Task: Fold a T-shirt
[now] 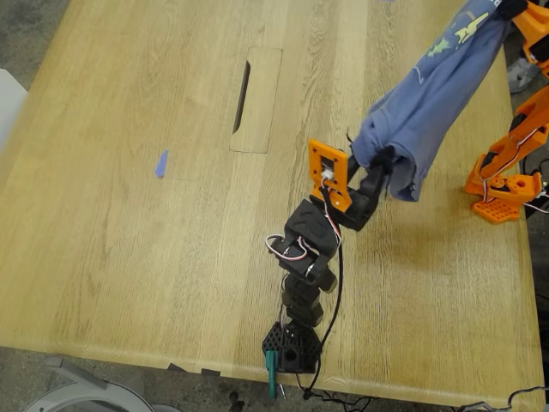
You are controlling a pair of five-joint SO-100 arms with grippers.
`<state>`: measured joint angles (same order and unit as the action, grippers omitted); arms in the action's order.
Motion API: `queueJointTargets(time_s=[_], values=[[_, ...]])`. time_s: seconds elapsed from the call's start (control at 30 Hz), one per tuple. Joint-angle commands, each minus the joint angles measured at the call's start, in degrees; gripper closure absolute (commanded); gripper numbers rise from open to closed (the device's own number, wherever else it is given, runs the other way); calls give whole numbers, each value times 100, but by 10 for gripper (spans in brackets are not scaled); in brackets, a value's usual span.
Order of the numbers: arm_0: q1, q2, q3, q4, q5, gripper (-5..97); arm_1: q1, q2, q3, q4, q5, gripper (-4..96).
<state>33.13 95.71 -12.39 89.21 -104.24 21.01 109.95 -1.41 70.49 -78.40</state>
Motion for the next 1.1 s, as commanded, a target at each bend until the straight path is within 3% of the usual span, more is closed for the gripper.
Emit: queueJointTargets(time_s=[0.0, 0.73, 1.07], values=[[-308, 721, -44, -26, -70, 919, 264, 158, -167, 149, 88, 913], [-712, 765, 35, -176, -53, 919, 1090, 580, 316, 123, 44, 913], [97, 712, 105, -281, 18, 919, 853, 940, 729, 18, 35, 913]])
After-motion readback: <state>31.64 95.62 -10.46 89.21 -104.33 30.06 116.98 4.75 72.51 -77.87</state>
